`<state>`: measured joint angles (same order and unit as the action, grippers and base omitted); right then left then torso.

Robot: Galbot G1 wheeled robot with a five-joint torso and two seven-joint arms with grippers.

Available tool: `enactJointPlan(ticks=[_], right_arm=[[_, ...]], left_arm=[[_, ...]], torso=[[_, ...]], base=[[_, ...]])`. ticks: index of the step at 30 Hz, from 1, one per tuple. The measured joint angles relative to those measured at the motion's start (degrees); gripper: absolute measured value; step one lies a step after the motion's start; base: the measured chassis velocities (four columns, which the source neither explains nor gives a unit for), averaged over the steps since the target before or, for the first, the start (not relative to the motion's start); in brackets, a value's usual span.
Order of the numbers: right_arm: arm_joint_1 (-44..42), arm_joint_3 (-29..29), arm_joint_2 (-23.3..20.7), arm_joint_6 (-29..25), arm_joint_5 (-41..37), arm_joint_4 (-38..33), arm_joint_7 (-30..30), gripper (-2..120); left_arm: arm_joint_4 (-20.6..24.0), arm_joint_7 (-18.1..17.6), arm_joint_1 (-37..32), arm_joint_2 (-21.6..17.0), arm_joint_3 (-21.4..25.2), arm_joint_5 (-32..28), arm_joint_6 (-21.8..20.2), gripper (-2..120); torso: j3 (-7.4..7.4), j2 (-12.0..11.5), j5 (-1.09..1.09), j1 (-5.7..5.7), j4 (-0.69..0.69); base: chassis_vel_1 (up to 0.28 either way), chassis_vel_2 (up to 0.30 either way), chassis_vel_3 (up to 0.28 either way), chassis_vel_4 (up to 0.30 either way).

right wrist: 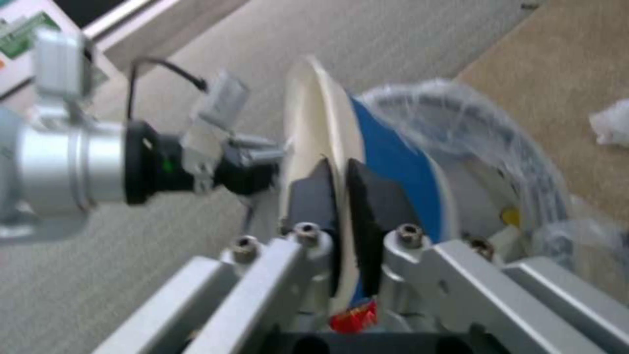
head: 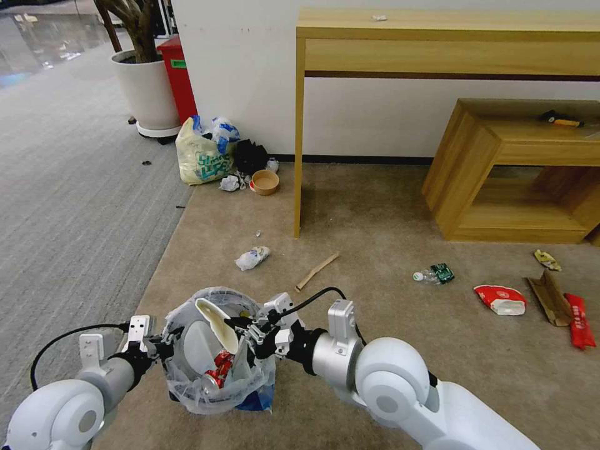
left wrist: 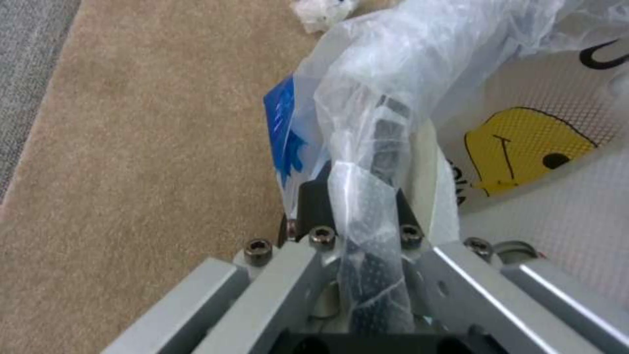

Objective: Pick up the trash bin and place the garbage on the floor into it.

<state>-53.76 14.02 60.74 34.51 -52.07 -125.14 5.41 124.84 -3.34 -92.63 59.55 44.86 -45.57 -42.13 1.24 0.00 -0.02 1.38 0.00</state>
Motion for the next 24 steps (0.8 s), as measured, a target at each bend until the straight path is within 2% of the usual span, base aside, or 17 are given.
enactJointPlan(ticks=[3,5,7,8,11,13,15,16,19,20,24], right_arm=[[-0.50,-0.11,0.23,-0.34,3.66,1.33,-3.00,27],[-0.58,-0.16,0.41,-0.52,4.00,1.53,-3.14,30],[-0.59,-0.38,0.65,-0.84,4.36,1.79,-3.29,40],[-0.59,-0.38,0.65,-0.84,4.36,1.79,-3.29,40],[-0.34,-1.22,0.78,-1.33,4.78,2.17,-3.27,55],[-0.32,-1.37,0.81,-1.44,4.88,2.24,-3.25,58],[-0.27,-3.00,1.56,-2.60,6.08,2.96,-2.86,70],[-0.27,-3.00,1.56,-2.60,6.08,2.96,-2.86,70],[-0.67,-6.37,2.93,-5.02,10.24,4.60,-2.46,84],[-0.67,-6.37,2.93,-5.02,10.24,4.60,-2.46,84],[-2.63,-12.12,3.99,-8.43,17.26,7.67,-2.32,99]], left_arm=[[0.41,0.42,-0.14,0.31,0.34,-0.15,0.00,0],[0.46,0.46,-0.17,0.38,0.35,-0.15,0.00,0],[0.49,0.52,-0.21,0.51,0.31,-0.09,0.00,0],[0.49,0.52,-0.21,0.51,0.31,-0.09,0.00,0],[0.51,0.56,-0.17,0.66,0.27,0.01,0.00,0],[0.51,0.56,-0.17,0.68,0.27,0.02,0.00,0],[0.51,0.58,-0.30,0.89,0.38,0.25,0.00,0],[0.51,0.58,-0.30,0.89,0.38,0.25,0.00,0],[0.51,0.88,-0.63,1.42,0.77,1.05,0.00,0],[0.51,0.88,-0.63,1.42,0.77,1.05,0.00,0],[0.51,1.71,-1.11,1.87,1.14,2.24,0.00,0]], torso=[[0.00,0.00,0.00,0.00,0.00],[0.00,0.00,0.00,0.00,-0.01],[0.00,0.00,0.00,0.00,0.00],[0.00,0.00,0.00,0.00,0.00],[0.00,0.00,-0.01,0.00,0.00],[0.00,0.00,0.00,0.00,0.00],[0.00,0.00,-0.01,0.01,0.00],[0.00,0.00,-0.01,0.01,0.00],[0.00,0.00,-0.01,0.01,0.00],[0.00,0.00,-0.01,0.01,0.00],[0.00,0.00,-0.01,0.01,0.01]], base=[[0.000,0.000,0.000,0.000],[0.000,0.000,0.000,0.000],[0.000,0.000,0.000,0.000],[0.000,0.000,0.000,0.000],[0.000,0.000,0.000,0.000],[0.000,0.000,0.000,0.000],[0.000,0.000,0.000,0.000],[0.000,0.000,0.000,0.000],[0.000,0.000,0.000,0.000],[0.000,0.000,0.000,0.000],[0.000,0.000,0.000,0.000]])
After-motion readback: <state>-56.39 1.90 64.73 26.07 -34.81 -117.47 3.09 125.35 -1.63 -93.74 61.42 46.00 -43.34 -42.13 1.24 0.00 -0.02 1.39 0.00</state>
